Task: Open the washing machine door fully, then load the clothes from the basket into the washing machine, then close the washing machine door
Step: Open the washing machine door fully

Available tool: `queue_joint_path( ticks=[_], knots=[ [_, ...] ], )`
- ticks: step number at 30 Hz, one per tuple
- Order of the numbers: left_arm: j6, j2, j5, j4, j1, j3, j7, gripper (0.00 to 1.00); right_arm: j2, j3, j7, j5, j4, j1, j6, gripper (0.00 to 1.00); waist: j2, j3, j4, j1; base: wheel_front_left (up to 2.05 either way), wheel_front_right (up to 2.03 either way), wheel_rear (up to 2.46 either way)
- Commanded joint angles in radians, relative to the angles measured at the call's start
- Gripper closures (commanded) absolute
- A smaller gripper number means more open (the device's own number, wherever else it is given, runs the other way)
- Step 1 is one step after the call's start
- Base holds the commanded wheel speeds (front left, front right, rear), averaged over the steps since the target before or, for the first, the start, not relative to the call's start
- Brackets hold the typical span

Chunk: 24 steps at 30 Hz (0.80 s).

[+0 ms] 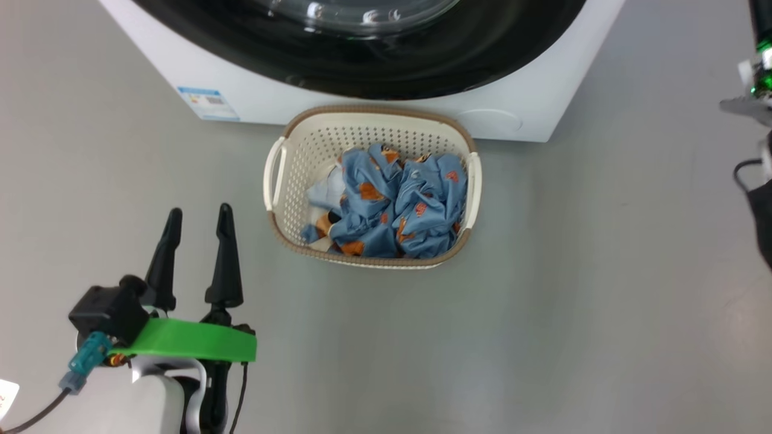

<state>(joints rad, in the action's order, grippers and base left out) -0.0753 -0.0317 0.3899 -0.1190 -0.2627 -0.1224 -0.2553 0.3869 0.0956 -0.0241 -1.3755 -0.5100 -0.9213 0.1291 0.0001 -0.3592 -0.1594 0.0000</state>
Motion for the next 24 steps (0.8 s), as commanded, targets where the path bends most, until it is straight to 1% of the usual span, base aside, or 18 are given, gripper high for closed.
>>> queue_joint_path(
  ticks=[1, 8, 9, 12, 17, 21, 24],
  knots=[
    [-0.002, -0.018, 0.01, 0.031, -0.031, 0.026, -0.006, 0.0, 0.013, 0.007, -0.041, -0.039, -0.001, -0.04, 0.002, 1.0, -0.0001, -0.025, -0.023, 0.0, 0.0, 0.0, 0.0],
    [0.0, -0.018, 0.017, 0.033, -0.043, 0.031, -0.006, 0.0, 0.013, 0.019, -0.185, -0.134, -0.094, -0.14, 0.002, 1.0, -0.0001, -0.059, -0.04, 0.0, 0.0, 0.0, 0.0],
    [0.0, -0.018, 0.017, 0.033, -0.043, 0.031, -0.006, 0.0, 0.013, 0.019, -0.185, -0.134, -0.094, -0.14, 0.002, 1.0, -0.0001, -0.059, -0.04, 0.0, 0.0, 0.0, 0.0],
    [0.001, -0.018, 0.028, 0.034, -0.051, 0.027, -0.006, 0.0, 0.013, 0.023, -0.236, -0.159, -0.119, -0.187, 0.002, 1.0, -0.0001, -0.076, -0.045, 0.0, 0.0, 0.0, 0.0],
    [0.004, -0.018, 0.041, 0.03, -0.058, 0.019, -0.006, 0.0, 0.014, 0.045, -0.275, -0.152, -0.183, -0.259, 0.002, 1.0, -0.0001, -0.091, -0.052, 0.0, 0.0, 0.0, 0.0],
    [0.006, -0.018, 0.048, 0.029, -0.065, 0.017, -0.006, 0.0, 0.014, 0.074, -0.31, -0.135, -0.21, -0.311, 0.002, 1.0, -0.0001, -0.105, -0.06, 0.0, 0.0, 0.0, 0.0],
    [0.008, -0.018, 0.057, 0.025, -0.066, 0.013, -0.006, 0.0, 0.014, 0.083, -0.316, -0.127, -0.227, -0.343, 0.002, 1.0, -0.0001, -0.11, -0.068, 0.0, 0.0, 0.0, 0.0]
  ],
)
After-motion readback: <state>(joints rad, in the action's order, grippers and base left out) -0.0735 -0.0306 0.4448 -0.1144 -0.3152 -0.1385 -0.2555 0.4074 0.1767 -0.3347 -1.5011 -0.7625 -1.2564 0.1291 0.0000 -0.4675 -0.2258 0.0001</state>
